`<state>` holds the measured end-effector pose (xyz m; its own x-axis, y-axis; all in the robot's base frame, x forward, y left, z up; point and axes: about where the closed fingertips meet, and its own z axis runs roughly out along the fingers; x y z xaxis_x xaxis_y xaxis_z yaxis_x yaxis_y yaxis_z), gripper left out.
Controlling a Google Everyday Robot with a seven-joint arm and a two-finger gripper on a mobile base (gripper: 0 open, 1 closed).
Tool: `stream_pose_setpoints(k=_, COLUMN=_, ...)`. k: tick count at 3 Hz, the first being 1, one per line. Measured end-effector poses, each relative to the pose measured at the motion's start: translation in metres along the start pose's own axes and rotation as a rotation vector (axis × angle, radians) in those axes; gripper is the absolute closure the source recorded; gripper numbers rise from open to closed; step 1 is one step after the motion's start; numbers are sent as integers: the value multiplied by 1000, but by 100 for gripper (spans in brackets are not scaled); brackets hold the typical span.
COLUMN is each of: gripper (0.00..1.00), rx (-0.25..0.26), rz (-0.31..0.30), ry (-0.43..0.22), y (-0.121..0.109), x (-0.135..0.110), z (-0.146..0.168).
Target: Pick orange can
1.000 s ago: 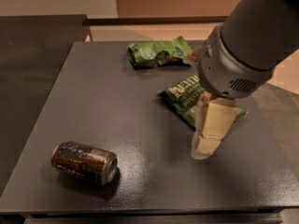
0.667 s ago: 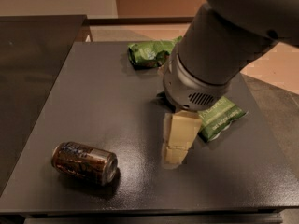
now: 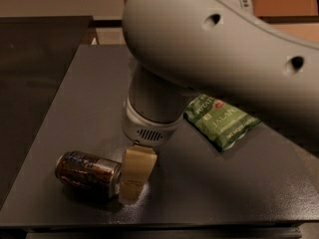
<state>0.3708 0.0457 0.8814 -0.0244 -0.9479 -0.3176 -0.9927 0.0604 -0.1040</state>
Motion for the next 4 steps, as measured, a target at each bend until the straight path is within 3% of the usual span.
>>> stream_pose_setpoints(k=1, gripper=0, rx=-29, rz=31, ry=-17, y=10, x=-17, z=27)
stream_pose_setpoints(k=3, gripper=0, rx=-117, rz=30, ry=-21, y=32, x=-39, z=60)
stream_pose_setpoints(k=4, gripper=18, rx=-137, rz=30, ry=-19, y=35, x=-44, z=66)
